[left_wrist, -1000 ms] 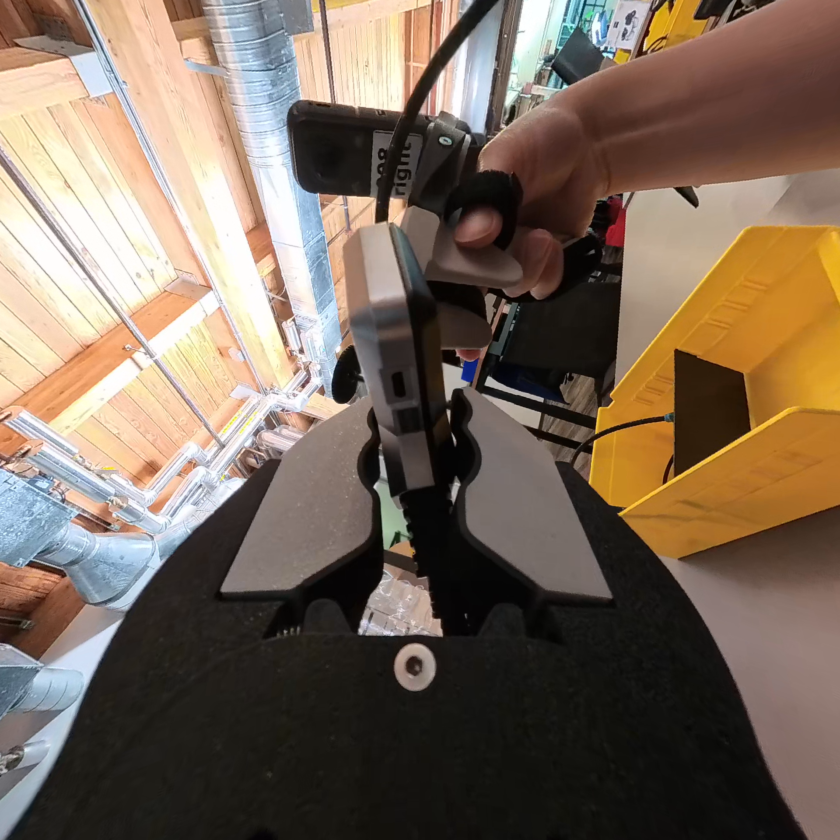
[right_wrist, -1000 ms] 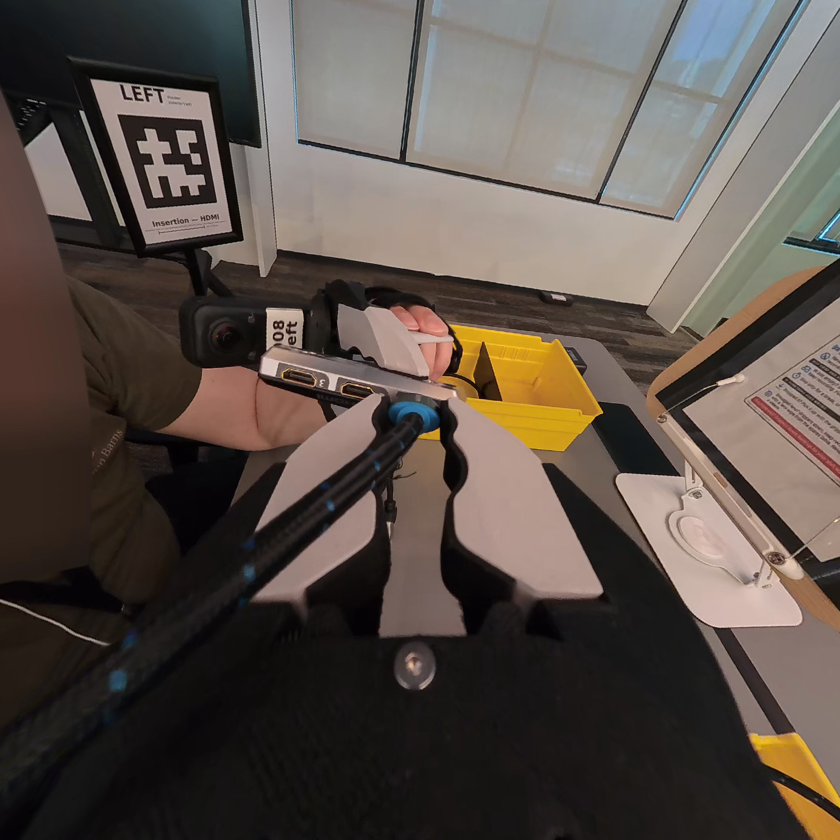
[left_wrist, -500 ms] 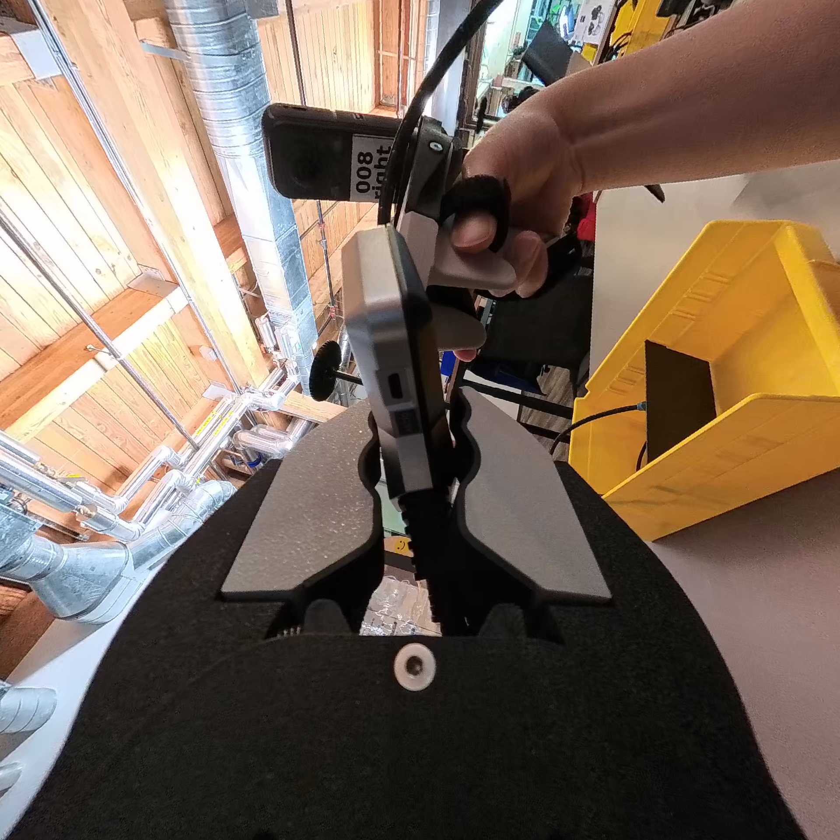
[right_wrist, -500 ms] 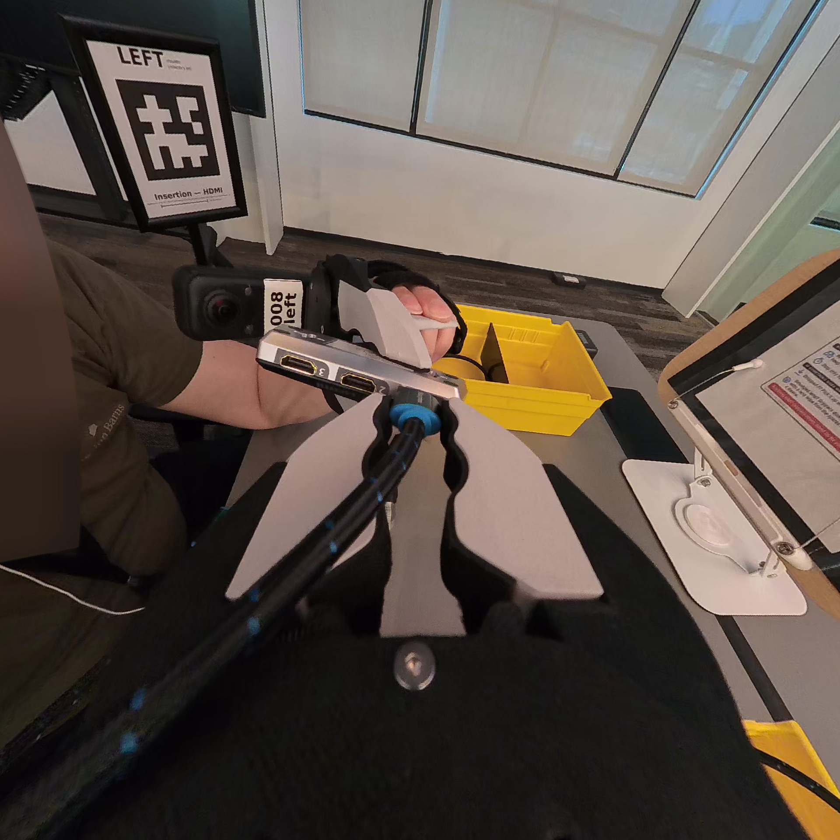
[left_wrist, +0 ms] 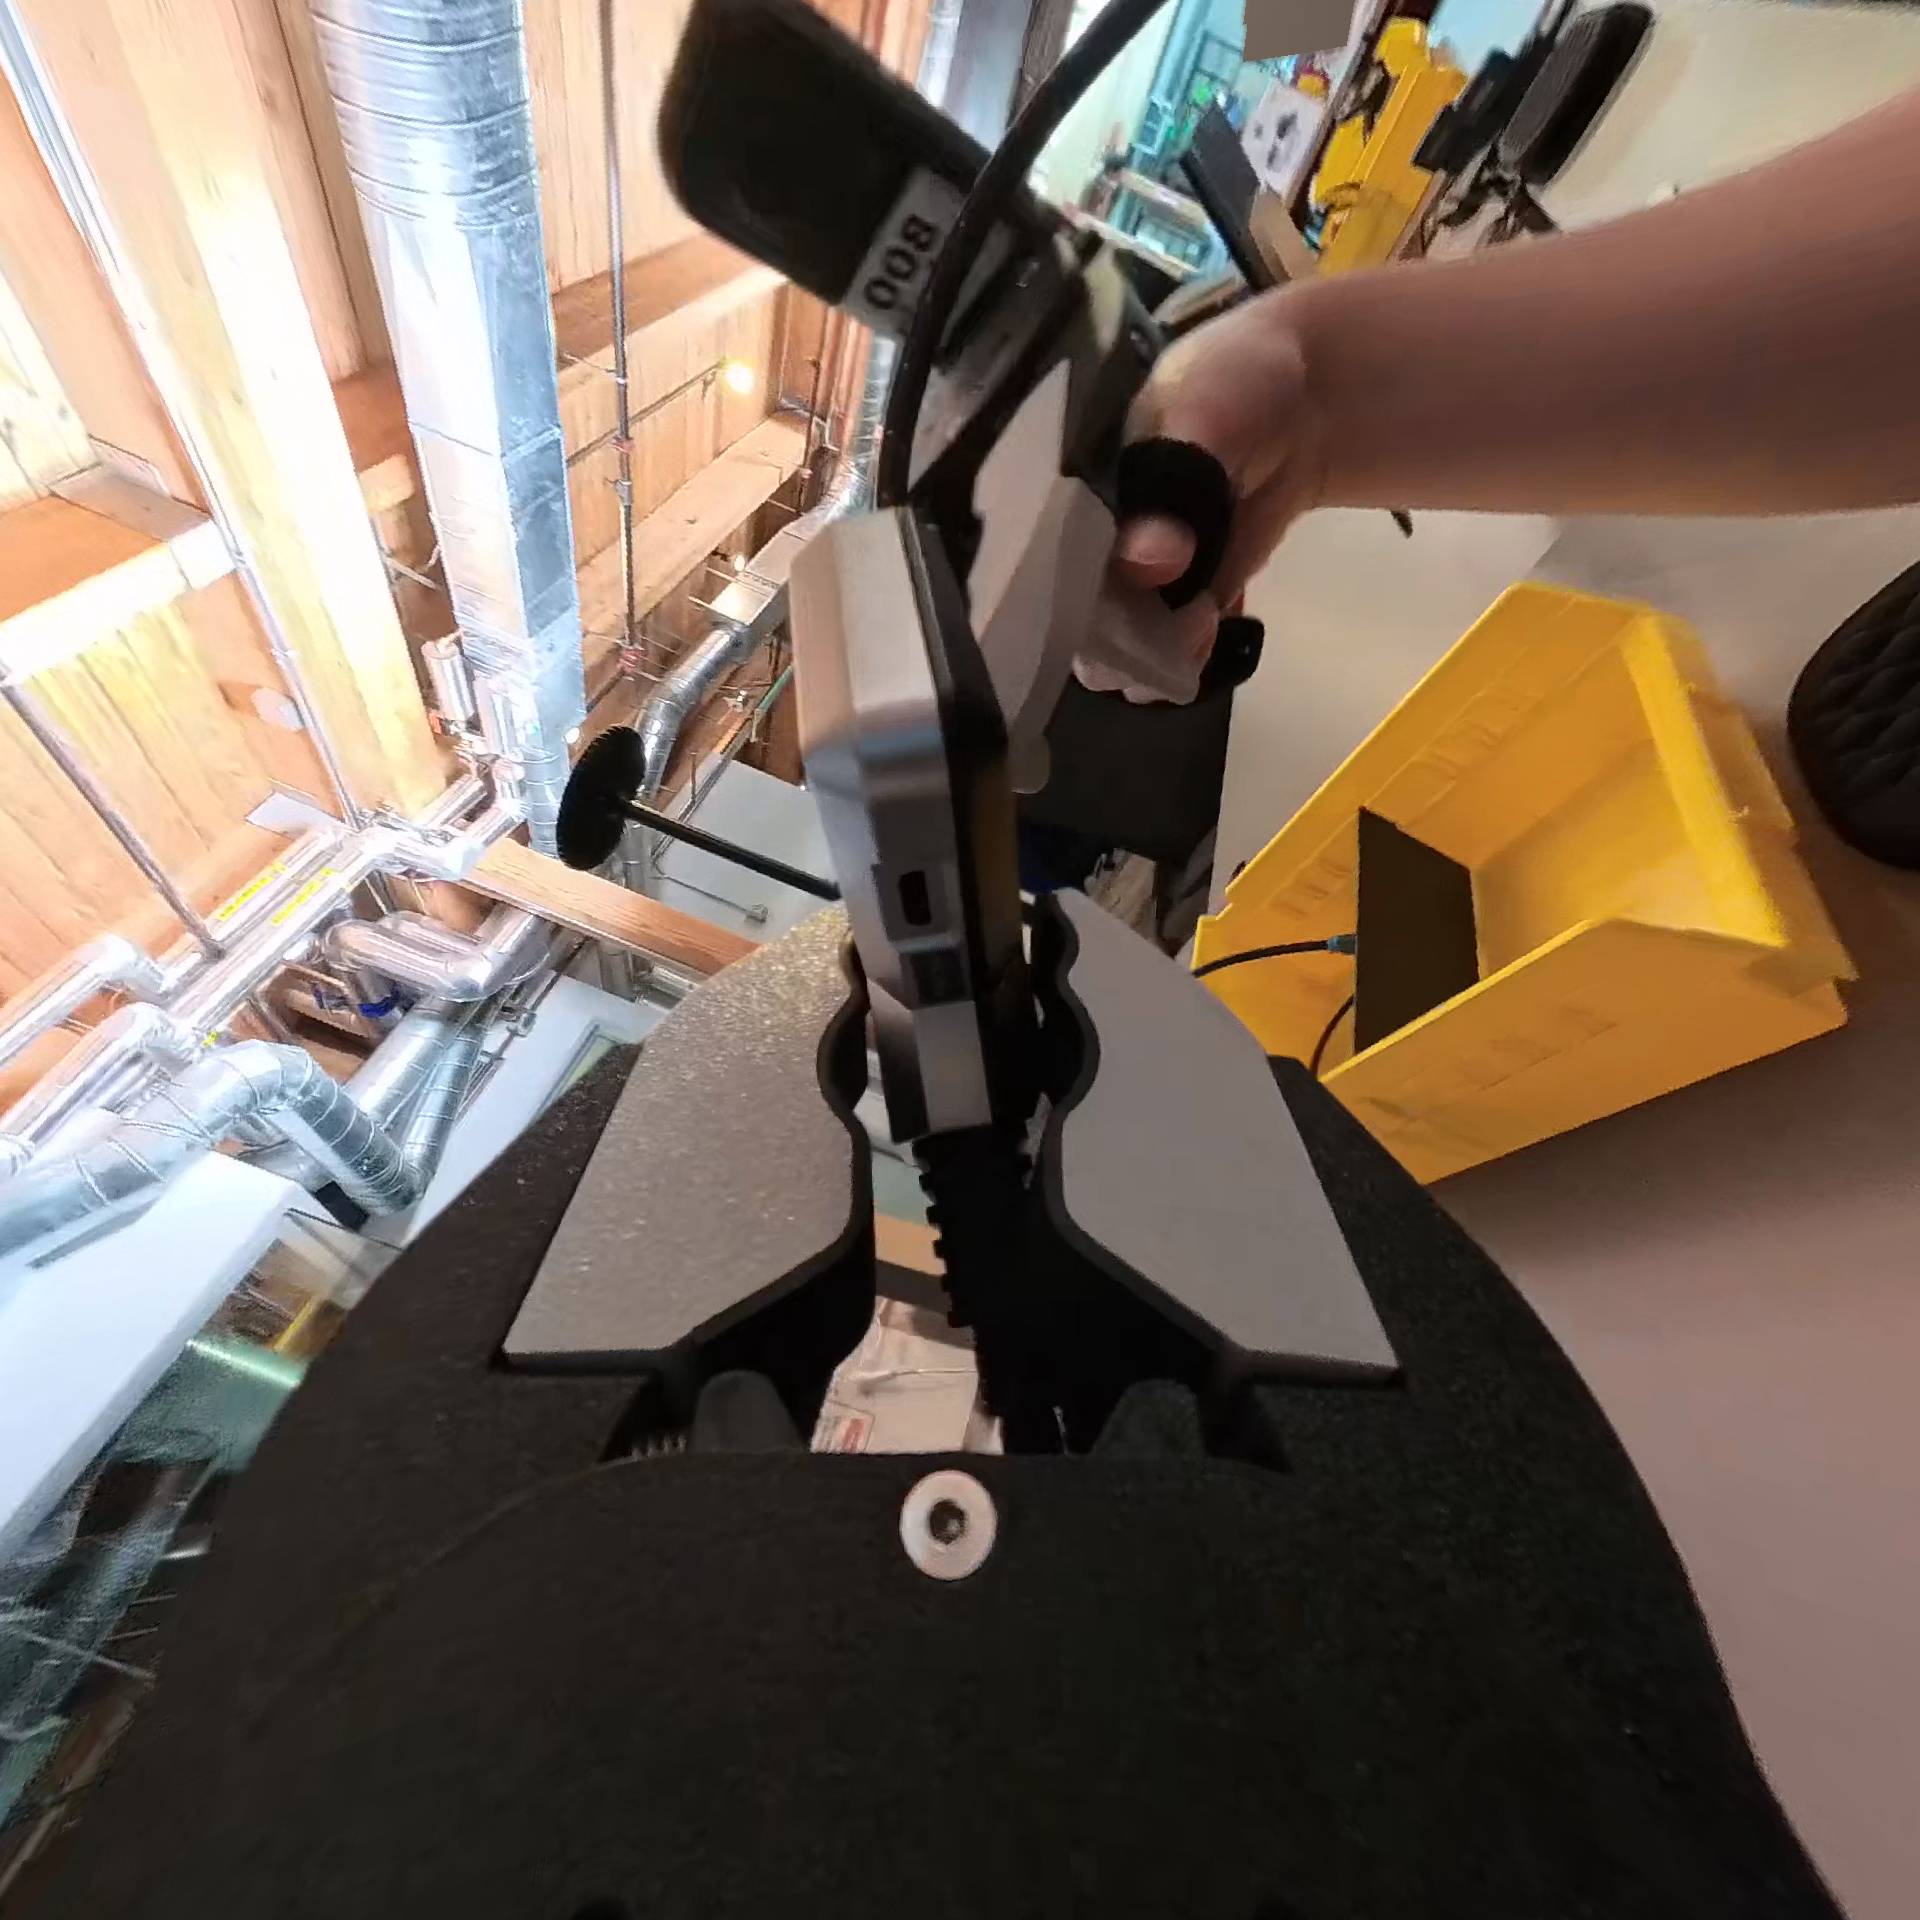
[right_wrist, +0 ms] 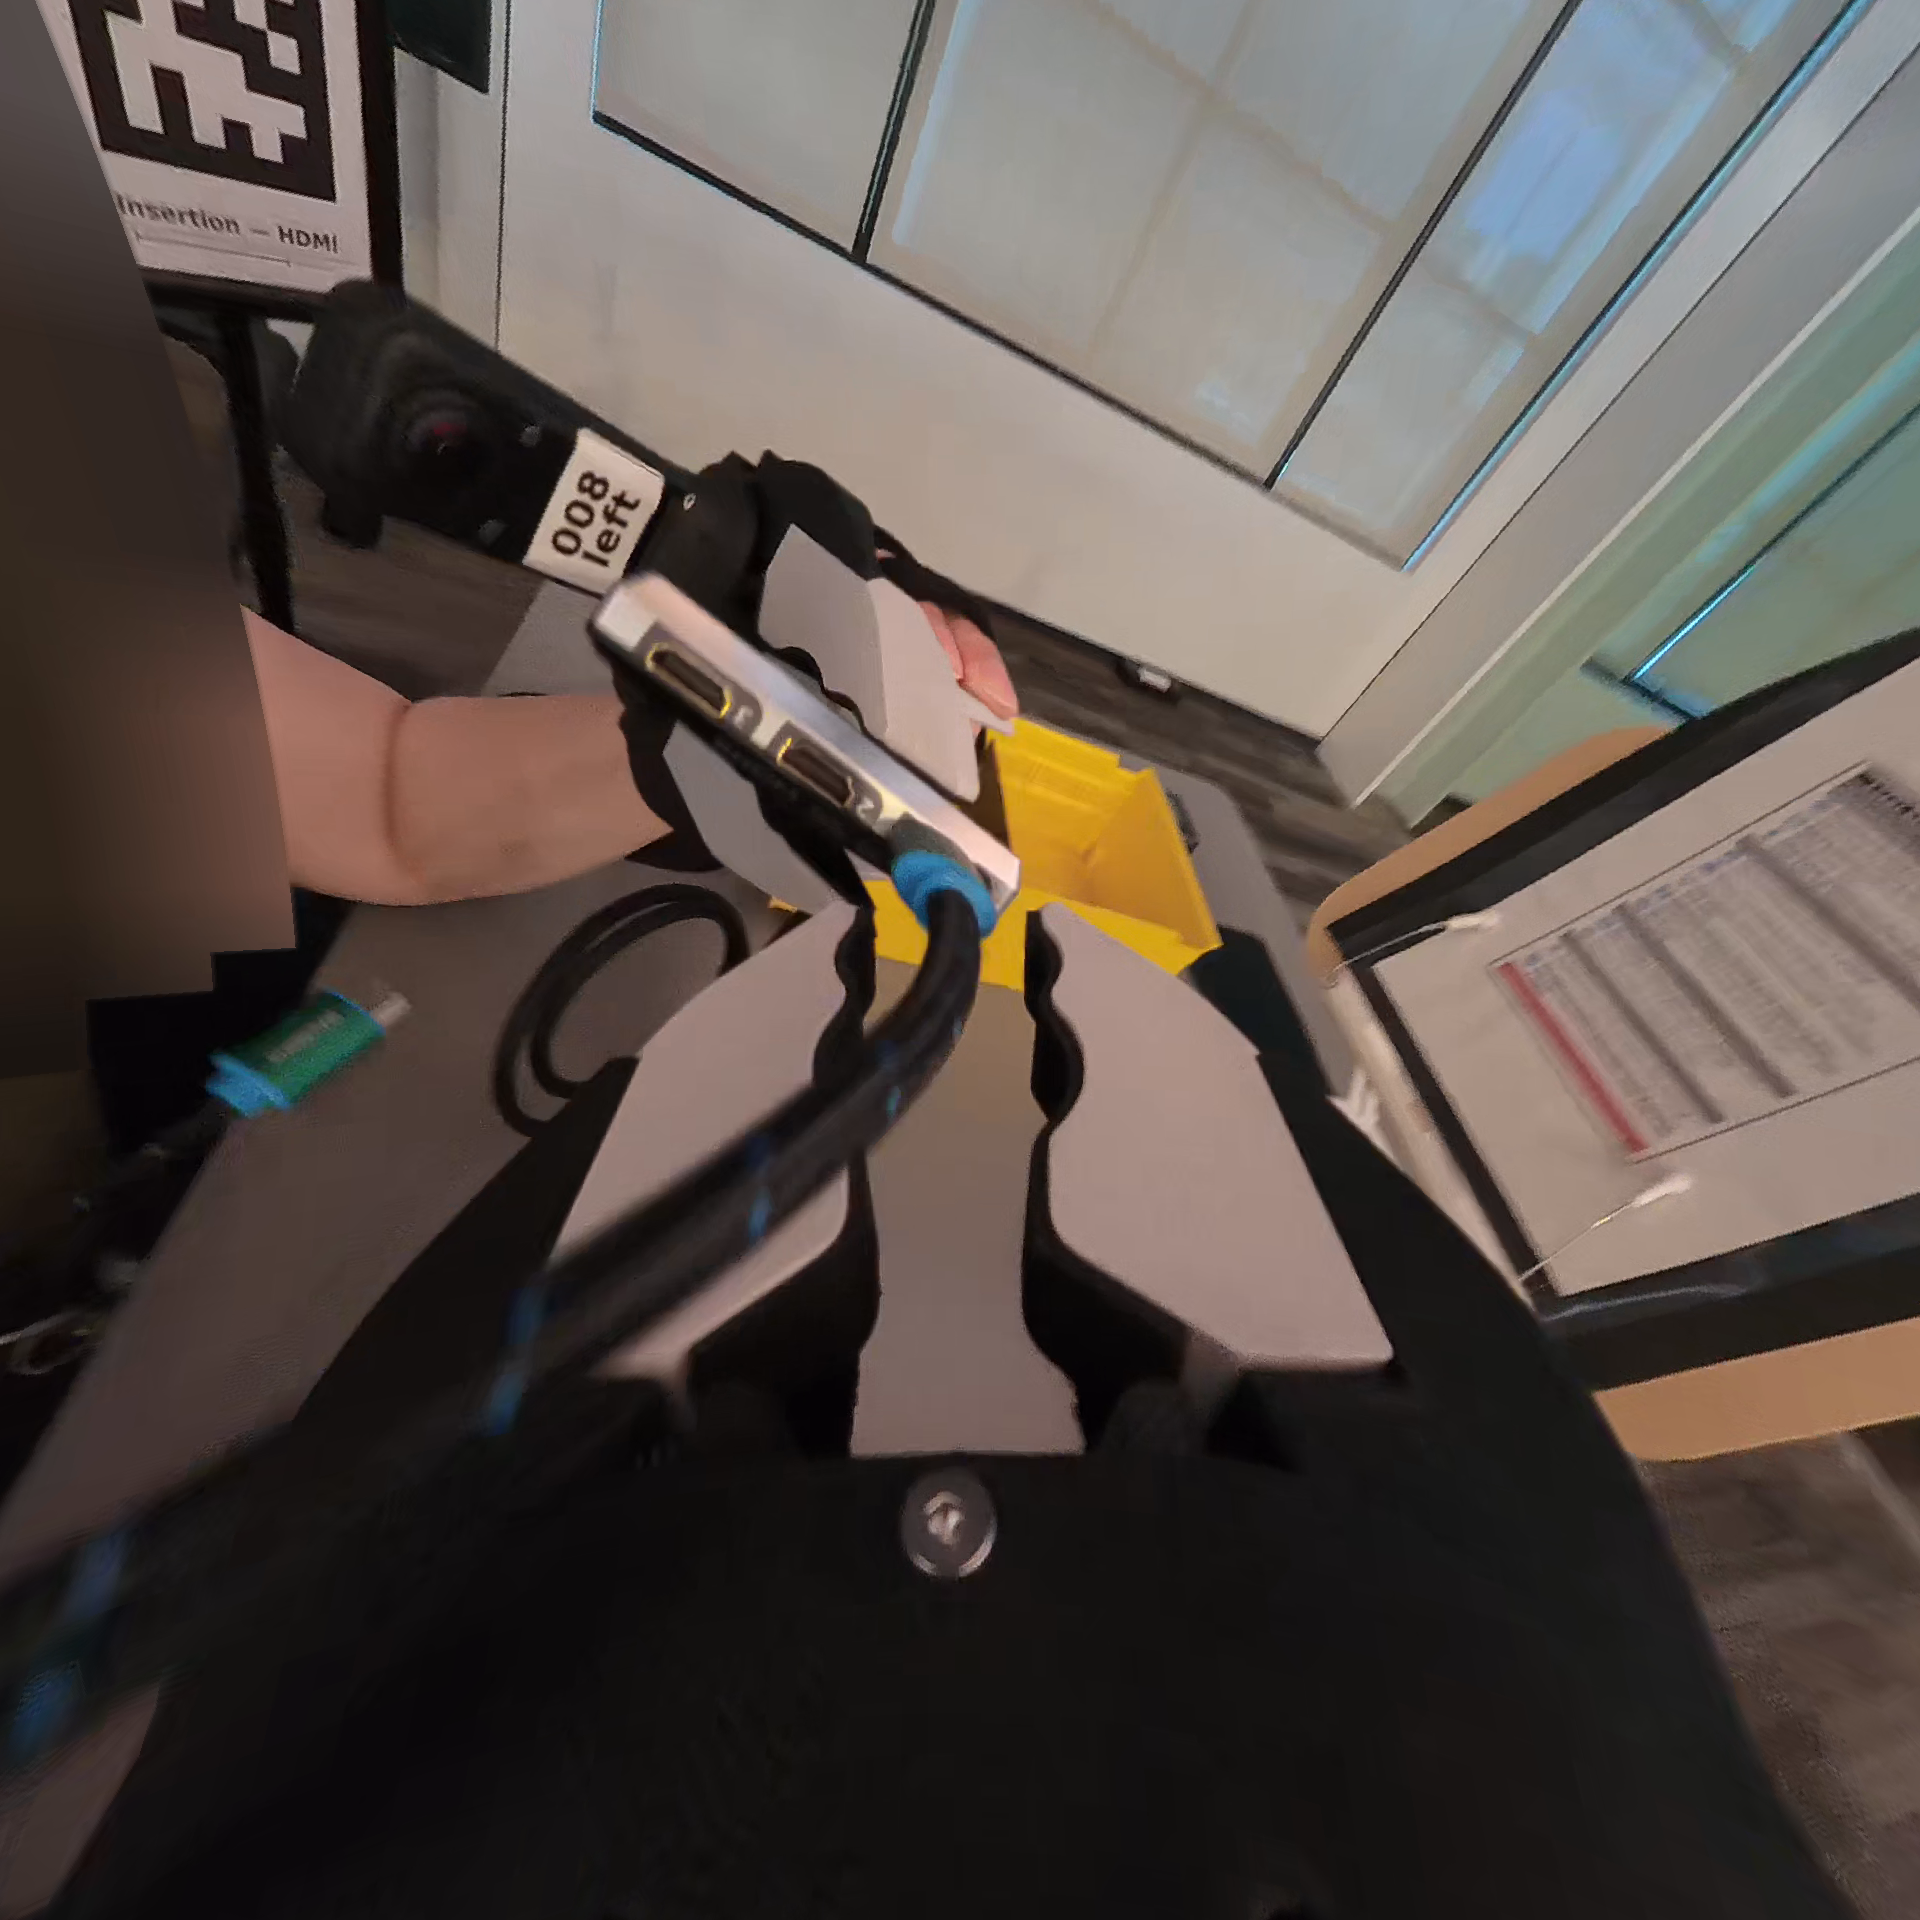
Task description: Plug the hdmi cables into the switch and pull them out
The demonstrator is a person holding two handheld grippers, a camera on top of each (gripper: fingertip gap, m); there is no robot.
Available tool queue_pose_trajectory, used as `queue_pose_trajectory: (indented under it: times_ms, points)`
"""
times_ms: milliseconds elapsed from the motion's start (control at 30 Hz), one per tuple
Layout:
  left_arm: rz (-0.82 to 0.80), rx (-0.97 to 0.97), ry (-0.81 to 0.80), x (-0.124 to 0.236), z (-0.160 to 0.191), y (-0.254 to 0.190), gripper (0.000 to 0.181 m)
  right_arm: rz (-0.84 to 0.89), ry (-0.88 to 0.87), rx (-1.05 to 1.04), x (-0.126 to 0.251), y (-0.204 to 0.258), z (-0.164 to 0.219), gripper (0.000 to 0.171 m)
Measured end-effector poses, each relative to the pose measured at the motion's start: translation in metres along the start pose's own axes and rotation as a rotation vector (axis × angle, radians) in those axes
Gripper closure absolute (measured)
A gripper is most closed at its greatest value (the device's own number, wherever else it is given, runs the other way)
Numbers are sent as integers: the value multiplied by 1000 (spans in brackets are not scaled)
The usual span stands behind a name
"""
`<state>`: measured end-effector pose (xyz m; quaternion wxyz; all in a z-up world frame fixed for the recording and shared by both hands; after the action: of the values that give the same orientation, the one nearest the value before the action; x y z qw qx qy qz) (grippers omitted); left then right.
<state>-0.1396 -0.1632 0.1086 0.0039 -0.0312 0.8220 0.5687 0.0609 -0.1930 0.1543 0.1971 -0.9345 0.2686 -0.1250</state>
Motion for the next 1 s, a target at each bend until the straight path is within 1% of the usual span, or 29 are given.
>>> queue_pose_trajectory:
  times_ms: [100,200,333,367,433,600,733,833,933,1000]
  points:
    - [-4,92,-81,8,2,8,153,43,-90,114,5,-3,1,138]
    - [-11,188,-208,15,2,14,153,63,-170,235,7,-3,6,133]
    - [17,291,-374,18,0,16,154,17,-326,184,2,-4,6,133]
    - [26,297,-369,17,0,15,154,6,-388,170,0,-3,5,133]
    - [52,280,-311,10,2,11,155,-24,-482,161,-4,-1,6,133]
    - [62,204,-255,6,0,5,154,-36,-433,284,-11,5,15,133]
    - [100,205,-275,3,-2,1,154,-47,-386,338,-16,11,15,143]
    - [139,202,-274,0,-4,-2,155,-86,-357,392,-17,17,16,147]
    - [140,201,-259,-1,-3,-2,156,-75,-334,424,-16,18,16,148]
    - [103,193,-241,-2,0,-1,149,-65,-314,444,-15,18,15,149]
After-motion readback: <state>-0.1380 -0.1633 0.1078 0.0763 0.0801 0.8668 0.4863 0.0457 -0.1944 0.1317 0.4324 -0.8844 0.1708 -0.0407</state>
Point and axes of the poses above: each gripper's, where its closed fingertips meet, x back along the fingers, z out of its underside, y = z × x across the jaws, the point moved 10 cm from there along x, back along the fingers, and after that the axes turned 7 degrees about z, right-handed, at the moved point
